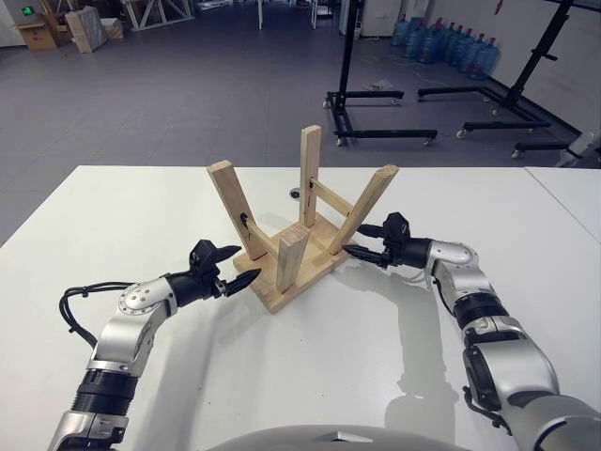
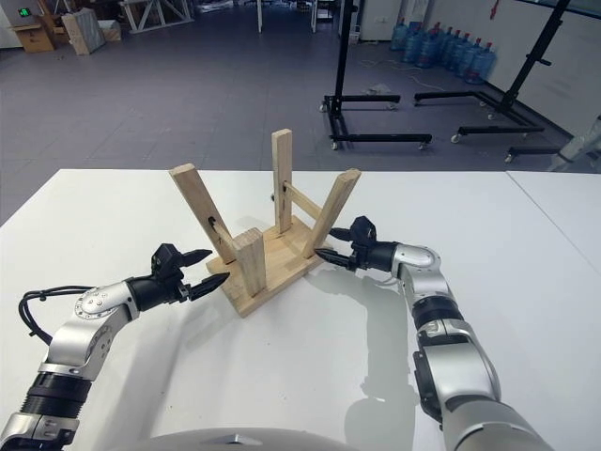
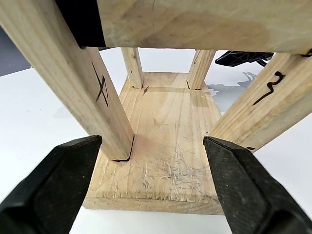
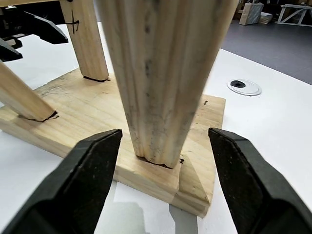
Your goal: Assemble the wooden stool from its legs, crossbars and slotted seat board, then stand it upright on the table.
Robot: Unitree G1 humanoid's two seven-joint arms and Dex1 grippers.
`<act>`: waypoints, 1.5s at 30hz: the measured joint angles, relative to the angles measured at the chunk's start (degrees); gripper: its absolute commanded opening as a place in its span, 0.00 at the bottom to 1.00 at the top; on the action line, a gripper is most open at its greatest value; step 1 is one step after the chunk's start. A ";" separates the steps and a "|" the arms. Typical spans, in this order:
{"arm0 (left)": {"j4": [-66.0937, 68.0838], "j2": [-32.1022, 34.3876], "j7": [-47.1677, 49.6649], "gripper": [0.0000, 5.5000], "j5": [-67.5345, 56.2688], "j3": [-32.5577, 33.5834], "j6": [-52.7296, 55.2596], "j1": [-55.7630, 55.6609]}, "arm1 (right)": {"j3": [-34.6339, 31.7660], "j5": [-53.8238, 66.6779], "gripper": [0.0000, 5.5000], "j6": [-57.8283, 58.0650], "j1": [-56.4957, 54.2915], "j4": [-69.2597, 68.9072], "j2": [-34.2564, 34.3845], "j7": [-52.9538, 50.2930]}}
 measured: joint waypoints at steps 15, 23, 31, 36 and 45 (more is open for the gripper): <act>9.20 3.26 0.99 0.69 4.45 2.22 -4.36 1.08 | 3.36 4.71 0.60 11.77 23.29 -38.83 -2.36 6.89; 11.61 7.47 -6.51 0.69 6.81 -0.07 -11.51 -0.13 | 3.82 4.77 0.60 13.87 25.21 -42.46 -3.38 3.54; 18.18 3.05 -19.03 0.69 0.71 -1.90 -15.46 -8.84 | 4.43 4.01 0.60 12.36 22.73 -38.59 -3.81 3.07; 20.69 3.38 -23.65 0.69 0.81 -2.77 -16.24 -9.85 | 5.01 3.60 0.60 10.65 22.50 -38.20 -3.77 3.62; 26.69 1.93 -23.75 0.69 4.28 -4.25 -19.13 -11.66 | 5.03 4.14 0.60 9.34 20.31 -34.17 -3.02 5.79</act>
